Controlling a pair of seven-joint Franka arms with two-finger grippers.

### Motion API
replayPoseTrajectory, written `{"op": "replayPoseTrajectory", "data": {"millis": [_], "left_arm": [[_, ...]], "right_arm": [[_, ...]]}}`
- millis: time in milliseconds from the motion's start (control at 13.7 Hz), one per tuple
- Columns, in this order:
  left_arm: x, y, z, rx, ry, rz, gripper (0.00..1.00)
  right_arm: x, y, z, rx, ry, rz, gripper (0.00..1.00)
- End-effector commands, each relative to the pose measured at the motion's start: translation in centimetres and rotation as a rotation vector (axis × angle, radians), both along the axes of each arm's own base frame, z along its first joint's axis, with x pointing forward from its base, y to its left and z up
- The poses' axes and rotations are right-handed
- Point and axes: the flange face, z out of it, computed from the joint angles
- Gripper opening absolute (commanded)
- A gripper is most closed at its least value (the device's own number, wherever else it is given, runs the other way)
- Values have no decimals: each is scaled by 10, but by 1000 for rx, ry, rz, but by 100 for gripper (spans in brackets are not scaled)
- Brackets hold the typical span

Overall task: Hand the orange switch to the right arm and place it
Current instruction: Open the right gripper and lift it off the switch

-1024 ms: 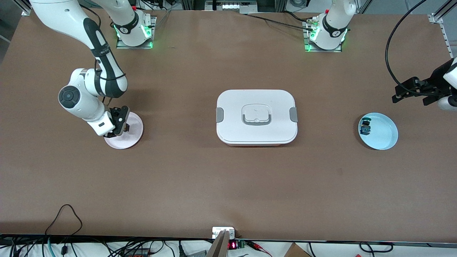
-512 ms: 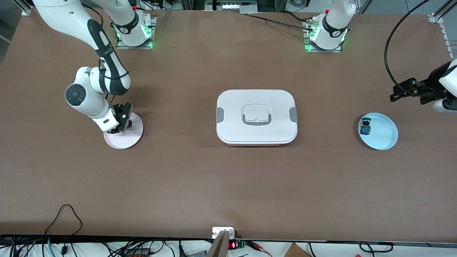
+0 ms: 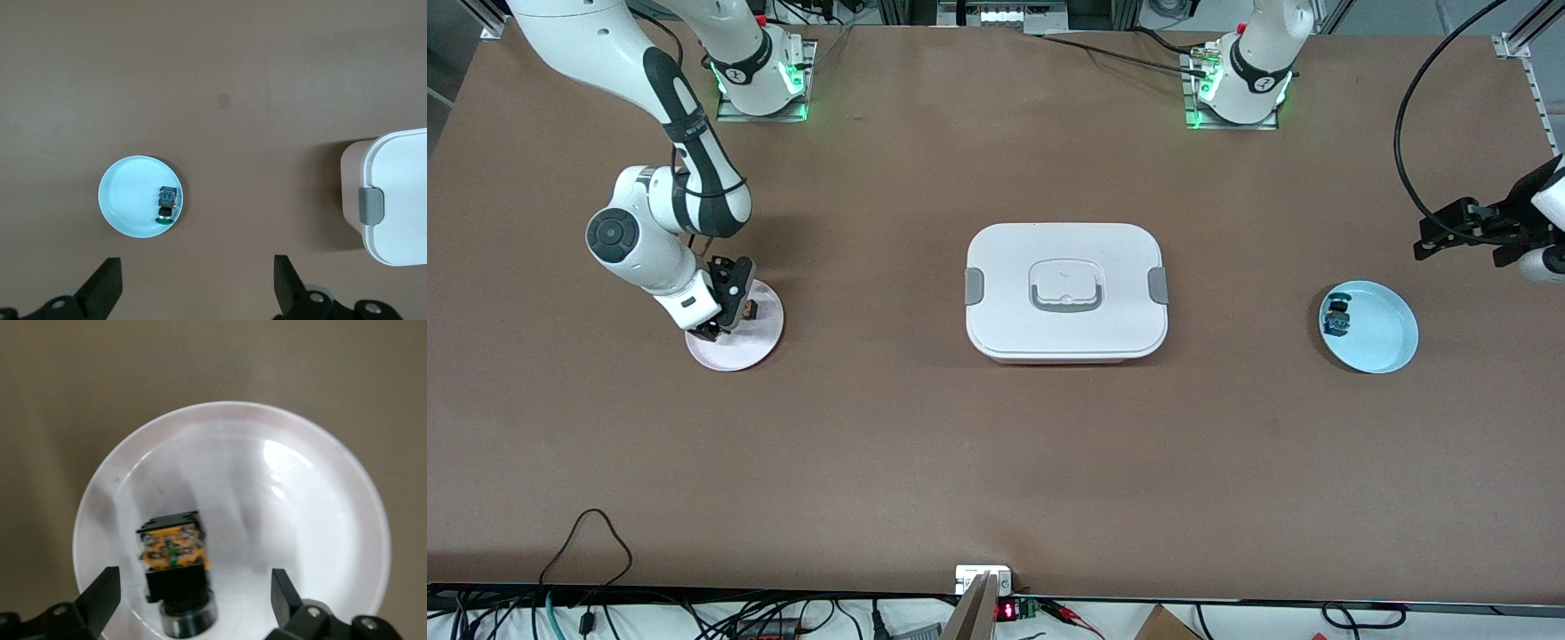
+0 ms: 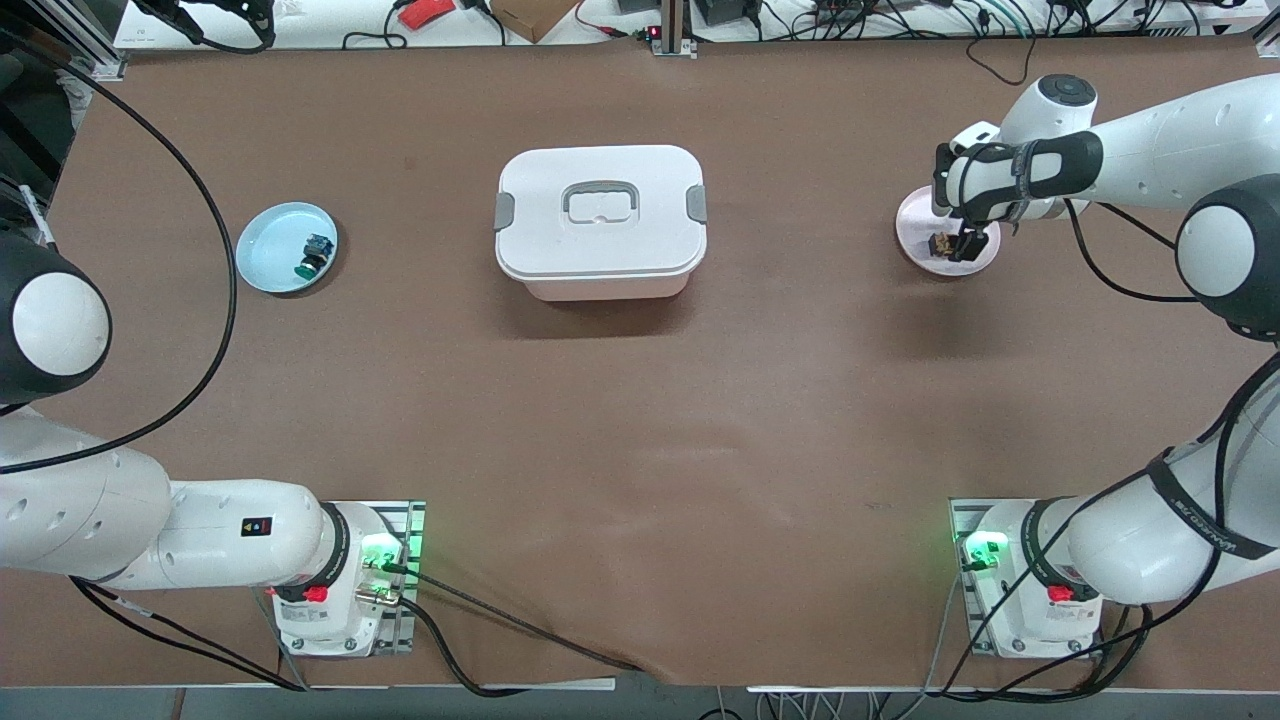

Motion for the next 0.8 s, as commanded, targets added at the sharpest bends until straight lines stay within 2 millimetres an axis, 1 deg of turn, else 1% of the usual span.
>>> {"op": "replayPoseTrajectory", "data": {"millis": [0, 73, 293, 439, 512, 585, 732], "left_arm": [[5, 0, 5, 28, -12, -28, 100], [6, -1, 4, 25, -11, -29, 100], [4, -4, 6, 21, -9, -32, 100], [5, -5, 6, 17, -11, -33, 100], [4, -4, 7, 15, -11, -32, 100], [4, -4, 7, 15, -11, -32, 100], [4, -4, 7, 14, -11, -31, 100]], "right_arm": [[19, 4, 39, 17, -18, -6, 100], [30, 5, 54, 22, -7, -8, 100], [69, 5, 120, 34, 12, -11, 100], [87, 0, 159, 35, 7, -19, 100], [94, -1, 178, 37, 3, -24, 100], [97, -4, 198, 38, 1, -64, 100], [98, 0, 232, 42, 35, -181, 100]]}}
